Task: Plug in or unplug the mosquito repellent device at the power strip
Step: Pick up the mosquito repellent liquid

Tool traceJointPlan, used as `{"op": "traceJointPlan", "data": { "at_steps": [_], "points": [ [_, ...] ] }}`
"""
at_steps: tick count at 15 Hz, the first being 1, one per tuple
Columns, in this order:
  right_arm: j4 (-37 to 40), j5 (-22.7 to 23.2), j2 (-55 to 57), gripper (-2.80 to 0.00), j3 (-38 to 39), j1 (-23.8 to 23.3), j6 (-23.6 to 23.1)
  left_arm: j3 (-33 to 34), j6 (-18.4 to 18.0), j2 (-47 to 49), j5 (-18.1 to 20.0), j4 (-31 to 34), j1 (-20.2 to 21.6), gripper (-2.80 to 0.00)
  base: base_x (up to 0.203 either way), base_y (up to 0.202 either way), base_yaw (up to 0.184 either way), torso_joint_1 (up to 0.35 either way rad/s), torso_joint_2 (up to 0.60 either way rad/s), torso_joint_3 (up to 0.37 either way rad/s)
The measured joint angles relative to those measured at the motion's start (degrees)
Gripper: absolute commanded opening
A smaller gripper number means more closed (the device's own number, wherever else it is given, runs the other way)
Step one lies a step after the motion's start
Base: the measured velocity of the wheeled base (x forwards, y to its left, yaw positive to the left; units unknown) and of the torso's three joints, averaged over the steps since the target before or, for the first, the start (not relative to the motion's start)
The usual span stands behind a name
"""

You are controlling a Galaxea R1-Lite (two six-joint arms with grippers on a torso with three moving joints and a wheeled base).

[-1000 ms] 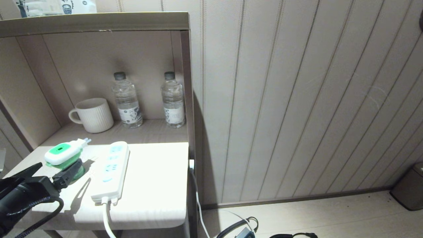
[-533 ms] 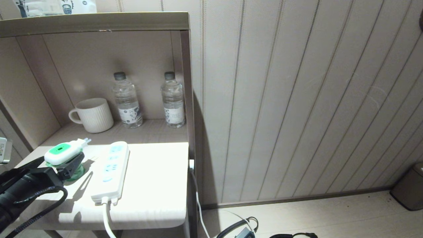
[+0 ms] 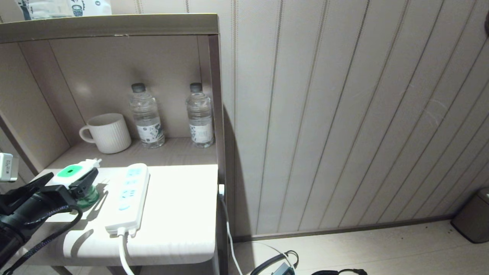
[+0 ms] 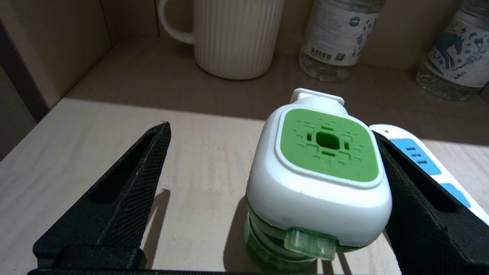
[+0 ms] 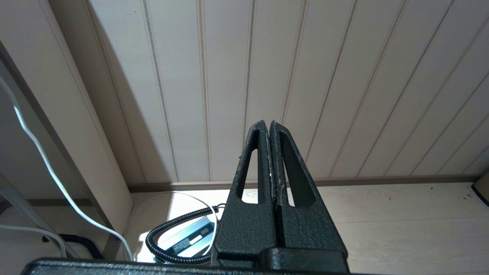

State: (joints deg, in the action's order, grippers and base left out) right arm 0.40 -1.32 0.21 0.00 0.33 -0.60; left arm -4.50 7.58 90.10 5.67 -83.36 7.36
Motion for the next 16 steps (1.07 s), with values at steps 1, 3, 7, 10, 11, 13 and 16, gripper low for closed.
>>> {"op": "traceJointPlan", "data": {
  "at_steps": [1,3,7,10,11,13,16],
  "points": [
    [0.0,0.0,0.0,-2.80,0.0,0.0,0.0,0.1,0.0,1.1,0.0,-2.6,0.0,0.00,0.000,0.000,0.000,0.000,0.00,0.000],
    [0.0,0.0,0.0,-2.80,0.0,0.0,-0.1,0.3,0.0,2.7,0.0,-3.8,0.0,0.00,0.000,0.000,0.000,0.000,0.00,0.000],
    [0.0,0.0,0.0,-2.80,0.0,0.0,-0.1,0.6,-0.1,4.2,0.0,-3.9,0.0,0.00,0.000,0.000,0.000,0.000,0.00,0.000],
    [0.0,0.0,0.0,-2.80,0.0,0.0,0.0,0.7,-0.2,4.5,0.0,-3.8,0.0,0.00,0.000,0.000,0.000,0.000,0.00,0.000],
    [0.0,0.0,0.0,-2.80,0.0,0.0,0.0,0.7,-0.3,4.4,0.0,-3.8,0.0,0.00,0.000,0.000,0.000,0.000,0.00,0.000],
    [0.0,0.0,0.0,-2.80,0.0,0.0,0.1,0.4,-0.3,4.3,0.0,-3.9,-0.1,0.00,0.000,0.000,0.000,0.000,0.00,0.000],
    [0.0,0.0,0.0,-2.80,0.0,0.0,0.2,0.1,-0.4,4.2,0.1,-3.8,-0.2,0.00,0.000,0.000,0.000,0.000,0.00,0.000]
  ]
}}
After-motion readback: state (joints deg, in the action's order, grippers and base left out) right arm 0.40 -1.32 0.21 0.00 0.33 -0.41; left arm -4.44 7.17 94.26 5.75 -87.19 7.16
